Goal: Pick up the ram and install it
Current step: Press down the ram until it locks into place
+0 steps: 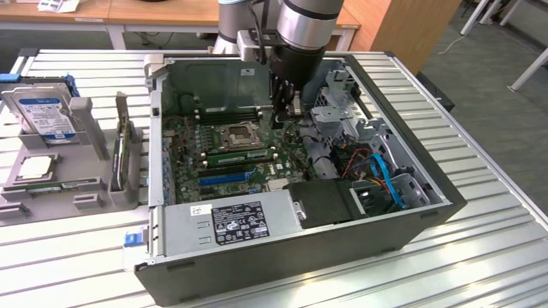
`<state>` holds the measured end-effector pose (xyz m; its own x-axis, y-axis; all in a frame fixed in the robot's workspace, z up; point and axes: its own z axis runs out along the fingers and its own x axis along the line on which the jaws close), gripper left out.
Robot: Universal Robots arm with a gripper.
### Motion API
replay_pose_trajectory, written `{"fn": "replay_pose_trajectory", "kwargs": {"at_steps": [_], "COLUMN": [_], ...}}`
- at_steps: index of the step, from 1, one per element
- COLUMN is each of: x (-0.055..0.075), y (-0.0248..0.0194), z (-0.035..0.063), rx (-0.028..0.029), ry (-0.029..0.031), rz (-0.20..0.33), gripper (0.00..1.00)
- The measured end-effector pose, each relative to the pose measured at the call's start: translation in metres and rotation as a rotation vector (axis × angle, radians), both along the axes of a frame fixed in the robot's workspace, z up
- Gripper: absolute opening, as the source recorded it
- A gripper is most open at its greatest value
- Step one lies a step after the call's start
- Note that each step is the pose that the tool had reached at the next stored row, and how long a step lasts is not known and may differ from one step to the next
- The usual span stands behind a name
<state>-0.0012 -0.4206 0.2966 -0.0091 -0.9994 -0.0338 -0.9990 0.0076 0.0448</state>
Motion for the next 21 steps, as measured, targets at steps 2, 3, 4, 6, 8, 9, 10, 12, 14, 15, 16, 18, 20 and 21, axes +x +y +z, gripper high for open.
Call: {"fn": "replay_pose_trajectory", "kwargs": {"at_steps": [2,3,4,6,8,9,10,12,14,15,16,18,20,21], "x": [0.0,0.0,0.0,0.0,0.0,0.0,0.0,0.0,0.0,0.0,0.0,0.0,0.0,0.0], "y": [0.0,0.0,0.0,0.0,0.0,0.0,0.0,0.0,0.0,0.0,0.0,0.0,0.0,0.0], "z": [0.0,0.0,0.0,-0.0007,-0.0014,-0.0018,-0.0023,-0.0036,-0.0051,-0.0059,-0.007,-0.0089,-0.0106,-0.0115], "rx": [0.0,0.0,-0.0002,0.0,0.0,0.0001,0.0,0.0,0.0,0.0,0.0001,0.0001,0.0,0.0], "ry": [0.0,0.0,0.0,0.0,0.0,-0.0001,0.0,0.0,0.0,0.0,-0.0001,0.0,0.0,0.0], "rz": [0.0,0.0,0.0,0.0,0.0,0.0,0.0,0.0,0.0,0.0,0.0,0.0,0.0,0.0], "gripper": [0.1,0.1,0.1,0.1,0.1,0.1,0.1,0.1,0.1,0.1,0.1,0.1,0.1,0.1]}}
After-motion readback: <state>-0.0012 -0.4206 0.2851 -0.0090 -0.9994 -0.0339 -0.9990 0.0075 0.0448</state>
